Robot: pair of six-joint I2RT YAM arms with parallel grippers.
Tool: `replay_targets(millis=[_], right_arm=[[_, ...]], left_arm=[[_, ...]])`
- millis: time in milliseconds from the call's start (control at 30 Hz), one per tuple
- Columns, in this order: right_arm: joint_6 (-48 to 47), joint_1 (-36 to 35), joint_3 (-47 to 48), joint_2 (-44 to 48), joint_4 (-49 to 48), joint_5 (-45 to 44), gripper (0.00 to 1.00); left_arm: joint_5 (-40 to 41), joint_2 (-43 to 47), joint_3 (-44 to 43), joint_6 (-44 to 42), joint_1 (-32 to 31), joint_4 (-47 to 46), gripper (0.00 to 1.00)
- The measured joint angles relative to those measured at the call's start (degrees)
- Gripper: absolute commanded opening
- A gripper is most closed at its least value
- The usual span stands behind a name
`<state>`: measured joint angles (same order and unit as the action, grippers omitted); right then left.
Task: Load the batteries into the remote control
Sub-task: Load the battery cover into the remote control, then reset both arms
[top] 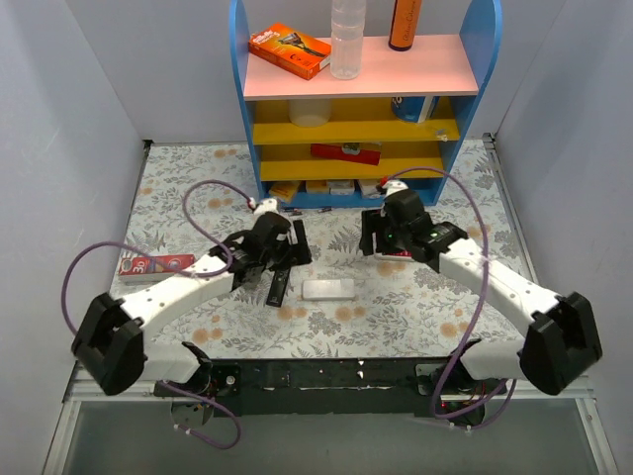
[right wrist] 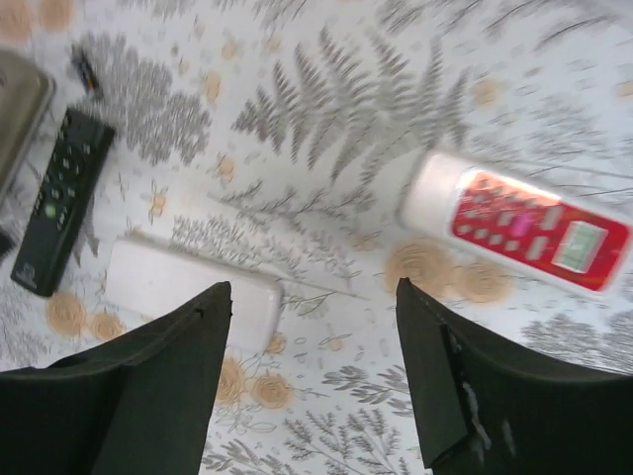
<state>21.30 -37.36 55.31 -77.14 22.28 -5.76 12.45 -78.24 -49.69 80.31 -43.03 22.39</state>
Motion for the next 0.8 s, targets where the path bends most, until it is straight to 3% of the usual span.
replay_targets(millis=[133, 200, 533, 800], right_arm=[[-0.7, 4.7, -1.5, 10.0, -0.1, -5.9, 0.93], [-1.1, 5.5, -2.4, 15.6, 0.0, -11.3, 0.96], [-8.4, 5.5, -12.7, 48.7, -6.8, -25.6, 0.96], [-12.6, 5.5, -14.3, 60.0, -10.8, -30.4, 0.96]], left_arm=[[6.4, 12.8, -0.5, -0.8, 2.1, 2.3, 0.98], [10.1, 19.6, -0.7, -1.6, 2.2, 3.2, 0.98], [26.3, 52.8, -0.4, -6.9, 2.2, 1.8, 0.98], [34.3, 63.1, 1.4, -12.2, 2.2, -1.7, 0.98]])
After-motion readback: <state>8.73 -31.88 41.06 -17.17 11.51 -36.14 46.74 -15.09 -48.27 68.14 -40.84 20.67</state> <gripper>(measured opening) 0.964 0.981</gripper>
